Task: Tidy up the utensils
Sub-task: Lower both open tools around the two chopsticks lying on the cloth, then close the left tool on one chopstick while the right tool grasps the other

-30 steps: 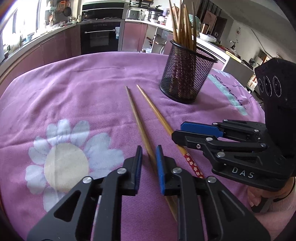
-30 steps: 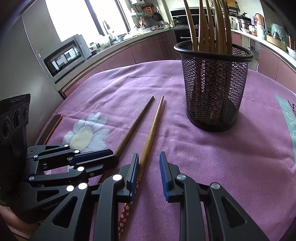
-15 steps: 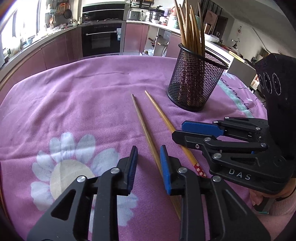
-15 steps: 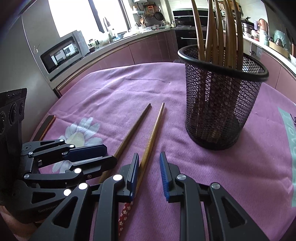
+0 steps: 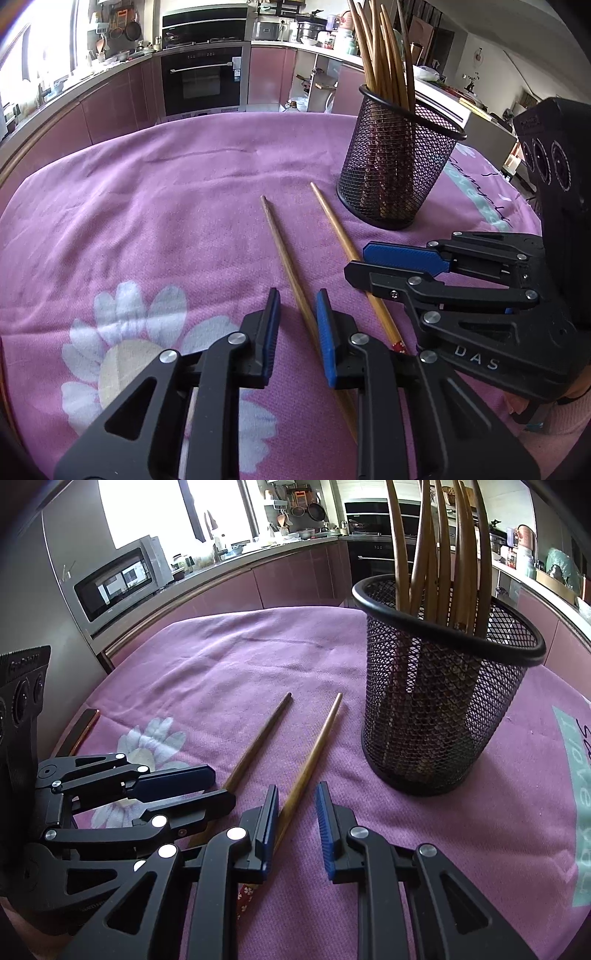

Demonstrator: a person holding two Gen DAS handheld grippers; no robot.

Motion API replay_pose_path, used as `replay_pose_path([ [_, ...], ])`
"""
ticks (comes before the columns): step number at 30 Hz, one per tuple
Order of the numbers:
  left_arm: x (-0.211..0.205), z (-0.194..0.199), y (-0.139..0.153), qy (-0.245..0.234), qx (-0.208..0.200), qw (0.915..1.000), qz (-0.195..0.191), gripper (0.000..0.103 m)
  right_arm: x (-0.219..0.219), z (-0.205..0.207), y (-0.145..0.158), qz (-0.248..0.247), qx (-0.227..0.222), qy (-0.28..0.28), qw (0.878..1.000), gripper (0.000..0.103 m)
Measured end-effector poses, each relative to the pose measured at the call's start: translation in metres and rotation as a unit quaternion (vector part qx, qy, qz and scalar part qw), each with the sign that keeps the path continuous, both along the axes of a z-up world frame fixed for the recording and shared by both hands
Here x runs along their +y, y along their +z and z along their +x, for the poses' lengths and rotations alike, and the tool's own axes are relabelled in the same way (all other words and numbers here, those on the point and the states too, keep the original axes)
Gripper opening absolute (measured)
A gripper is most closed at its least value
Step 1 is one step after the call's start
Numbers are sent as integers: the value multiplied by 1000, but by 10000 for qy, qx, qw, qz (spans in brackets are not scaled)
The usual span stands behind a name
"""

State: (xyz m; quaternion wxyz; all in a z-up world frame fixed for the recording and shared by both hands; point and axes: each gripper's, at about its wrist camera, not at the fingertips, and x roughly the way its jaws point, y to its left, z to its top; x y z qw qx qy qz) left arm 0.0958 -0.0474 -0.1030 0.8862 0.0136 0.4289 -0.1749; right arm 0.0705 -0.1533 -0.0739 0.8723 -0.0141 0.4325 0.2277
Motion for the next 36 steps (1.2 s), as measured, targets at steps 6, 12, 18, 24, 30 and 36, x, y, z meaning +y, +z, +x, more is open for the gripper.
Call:
replay_pose_path([
  [6,-2,6,-1,18,26,10000,-18,13,-1,2,-1,14,10,-44,10000,14],
  [12,-3,6,-1,62,44,10000,-36,12,-9,4,-2,170,85,-146,9997,6],
  [18,-4,4,-1,82,43,9999,-94,9,-14,3,-2,286,118,-178,9994,5],
  [24,1,-2,3,63,5,9999,-104,8,-20,-2,1,409,130,-159,9990,5],
  [30,3,-4,2,41,24,10000,-36,8,-20,-6,2,298,124,-81,9994,5],
  [36,0,-2,-1,-16,93,9999,53,9,-9,-7,0,-137,18,-12,9999,7],
])
